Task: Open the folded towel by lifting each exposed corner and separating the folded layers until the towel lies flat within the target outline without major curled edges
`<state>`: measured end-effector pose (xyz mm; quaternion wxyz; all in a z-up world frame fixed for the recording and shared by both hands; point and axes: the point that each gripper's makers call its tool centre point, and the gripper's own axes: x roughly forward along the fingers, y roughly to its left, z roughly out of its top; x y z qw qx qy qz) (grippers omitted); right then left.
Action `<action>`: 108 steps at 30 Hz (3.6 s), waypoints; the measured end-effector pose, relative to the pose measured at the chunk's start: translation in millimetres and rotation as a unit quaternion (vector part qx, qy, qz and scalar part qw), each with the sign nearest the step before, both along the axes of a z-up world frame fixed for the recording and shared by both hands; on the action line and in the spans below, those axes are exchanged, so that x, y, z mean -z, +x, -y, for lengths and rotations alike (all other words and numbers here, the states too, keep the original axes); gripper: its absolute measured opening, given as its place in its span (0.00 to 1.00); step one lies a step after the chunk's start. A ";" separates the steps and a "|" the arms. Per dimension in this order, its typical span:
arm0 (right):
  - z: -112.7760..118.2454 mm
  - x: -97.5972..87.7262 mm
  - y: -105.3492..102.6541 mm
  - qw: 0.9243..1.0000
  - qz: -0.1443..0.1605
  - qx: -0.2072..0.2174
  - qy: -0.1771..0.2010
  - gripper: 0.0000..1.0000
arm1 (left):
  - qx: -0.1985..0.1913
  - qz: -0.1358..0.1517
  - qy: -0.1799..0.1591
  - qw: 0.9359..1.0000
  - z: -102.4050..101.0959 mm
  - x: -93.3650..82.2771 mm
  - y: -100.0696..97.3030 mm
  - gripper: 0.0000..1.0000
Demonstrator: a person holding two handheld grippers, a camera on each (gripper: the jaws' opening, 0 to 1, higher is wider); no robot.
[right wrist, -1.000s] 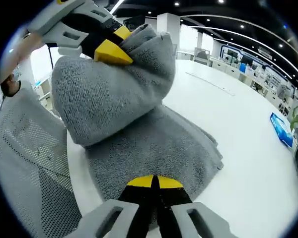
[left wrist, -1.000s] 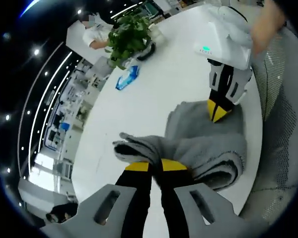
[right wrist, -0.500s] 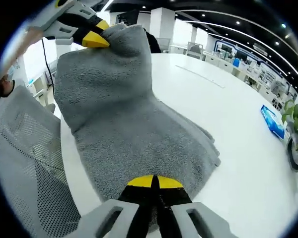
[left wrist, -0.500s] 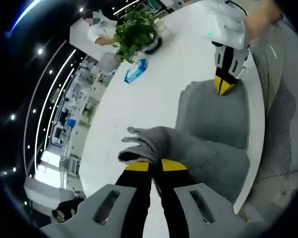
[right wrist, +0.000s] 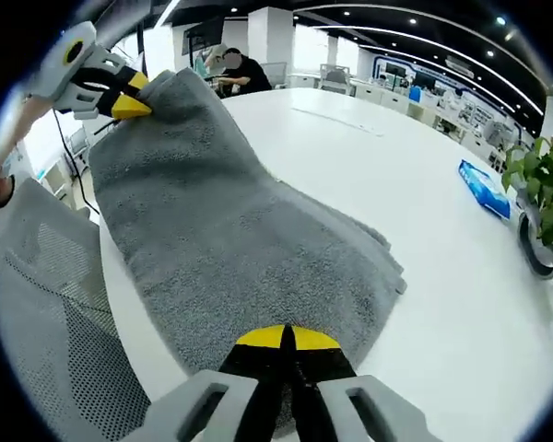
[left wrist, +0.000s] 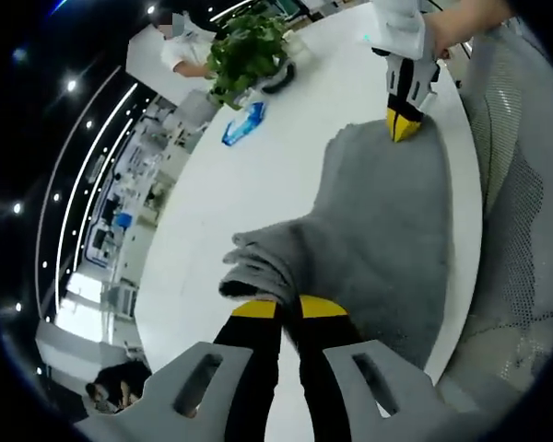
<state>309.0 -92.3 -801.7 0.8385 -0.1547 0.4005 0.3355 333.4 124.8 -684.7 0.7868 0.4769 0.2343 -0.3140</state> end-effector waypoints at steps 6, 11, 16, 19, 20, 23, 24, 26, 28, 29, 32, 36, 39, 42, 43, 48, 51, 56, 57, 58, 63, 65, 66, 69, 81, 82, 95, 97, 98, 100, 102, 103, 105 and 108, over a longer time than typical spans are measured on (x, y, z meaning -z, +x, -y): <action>-1.1 0.5 -0.3 1.000 0.000 0.000 0.005 0.00 | -0.036 -0.024 -0.032 0.999 -14.6 10.5 -0.9 0.05; -1.8 0.9 -0.4 1.000 -0.001 0.004 0.013 0.00 | -0.102 -0.057 -0.115 0.987 -29.8 16.9 2.5 0.05; -2.0 1.3 -0.2 1.000 0.000 0.005 0.016 0.00 | -0.148 -0.088 -0.162 0.972 -41.2 30.0 4.1 0.05; -1.9 1.4 -0.1 1.000 0.000 0.008 0.018 0.00 | -0.181 -0.116 -0.191 0.958 -46.1 41.4 2.8 0.05; -1.9 1.4 -0.1 1.000 0.000 0.008 0.018 0.00 | -0.193 -0.122 -0.205 0.952 -49.5 45.0 4.7 0.05; -1.7 1.3 0.1 1.000 -0.003 0.012 0.023 0.00 | -0.217 -0.140 -0.223 0.940 -56.5 54.0 5.7 0.05; -1.6 1.4 0.2 1.000 -0.004 0.015 0.025 0.00 | -0.223 -0.146 -0.227 0.937 -59.1 58.9 7.0 0.05; -1.9 1.4 0.1 1.000 -0.005 0.016 0.026 0.00 | -0.234 -0.155 -0.227 0.933 -62.6 69.3 7.5 0.05; -2.1 1.4 0.0 1.000 -0.004 0.015 0.025 0.00 | -0.243 -0.163 -0.225 0.930 -64.2 80.2 6.6 0.05; -2.1 1.4 -0.1 1.000 -0.003 0.015 0.025 0.00 | -0.248 -0.167 -0.226 0.927 -64.7 83.5 5.8 0.05; -2.3 1.4 0.1 1.000 -0.001 0.014 0.024 0.00 | -0.255 -0.169 -0.223 0.926 -65.4 92.5 4.5 0.05; -2.5 1.1 -0.1 1.000 0.003 0.009 0.023 0.00 | -0.241 -0.158 -0.185 0.939 -67.6 101.3 3.5 0.07; -2.7 1.3 0.0 1.000 0.006 0.006 0.018 0.00 | -0.241 -0.156 -0.177 0.941 -65.8 105.3 3.3 0.07; -2.9 1.2 0.0 1.000 0.007 0.006 0.017 0.00 | -0.231 -0.147 -0.157 0.949 -66.3 109.6 5.1 0.09; -2.8 1.3 0.1 1.000 0.008 0.005 0.017 0.00 | -0.215 -0.142 -0.145 0.955 -65.0 111.2 6.1 0.09; -2.9 1.4 0.0 1.000 0.011 0.004 0.014 0.00 | -0.211 -0.132 -0.140 0.958 -63.9 110.5 6.8 0.09; -3.0 1.0 -0.5 1.000 0.018 0.005 0.018 0.00 | -0.249 -0.133 -0.186 0.941 -66.5 108.4 6.5 0.10; -14.9 -16.4 2.4 0.995 0.011 0.048 0.083 0.06 | -0.291 -0.144 -0.255 0.911 -74.9 91.7 3.1 0.31; -22.2 -25.9 6.2 0.993 0.027 0.041 0.106 0.11 | -0.294 -0.126 -0.269 0.908 -76.5 81.1 5.1 0.31; -26.2 -32.7 8.4 0.992 0.040 0.039 0.116 0.14 | -0.292 -0.117 -0.278 0.908 -76.0 73.9 5.5 0.30; -58.4 -36.8 -11.3 0.993 0.042 -0.026 0.103 0.10 | -0.256 -0.105 -0.269 0.922 -58.0 57.3 4.4 0.26; -69.2 -31.9 -21.8 0.993 0.017 -0.039 0.108 0.06 | -0.215 -0.101 -0.258 0.937 -33.0 54.2 9.4 0.24; -77.6 -31.7 -27.5 0.992 0.011 -0.052 0.118 0.07 | -0.201 -0.107 -0.257 0.939 -21.2 54.8 10.8 0.23; -98.6 -28.0 -43.2 0.988 -0.015 -0.080 0.127 0.07 | -0.175 -0.147 -0.264 0.937 18.0 64.5 15.5 0.22; -111.7 -4.5 -58.1 0.988 -0.021 -0.130 0.076 0.06 | -0.100 -0.194 -0.181 0.959 80.3 110.7 27.4 0.15; -112.1 -3.6 -57.6 0.988 -0.019 -0.132 0.074 0.06 | -0.096 -0.196 -0.179 0.959 80.4 112.7 27.3 0.15; -99.6 -1.0 -50.9 0.991 -0.015 -0.122 0.047 0.01 | -0.080 -0.174 -0.167 0.967 72.7 111.3 21.2 0.12; -93.5 -0.8 -47.6 0.993 -0.016 -0.112 0.042 0.00 | -0.082 -0.177 -0.166 0.967 70.3 111.2 19.4 0.11; -91.2 -0.7 -46.1 0.993 -0.019 -0.104 0.042 0.00 | -0.083 -0.178 -0.165 0.967 68.5 111.7 17.8 0.11; -87.5 -0.3 -43.8 0.994 -0.020 -0.097 0.041 0.00 | -0.083 -0.180 -0.163 0.966 65.6 111.7 14.5 0.11; -82.9 -0.6 -41.0 0.995 -0.021 -0.088 0.040 0.00 | -0.084 -0.182 -0.164 0.966 63.2 112.0 11.0 0.10; -81.0 -0.4 -40.0 0.996 -0.025 -0.078 0.041 0.00 | -0.084 -0.181 -0.164 0.966 62.4 112.1 9.5 0.10; -81.1 -0.2 -39.9 0.996 -0.024 -0.079 0.041 0.00 | -0.086 -0.181 -0.165 0.966 61.1 112.1 6.5 0.10; -80.7 -0.2 -39.6 0.996 -0.022 -0.081 0.036 0.00 | -0.087 -0.181 -0.162 0.966 59.8 111.9 3.8 0.09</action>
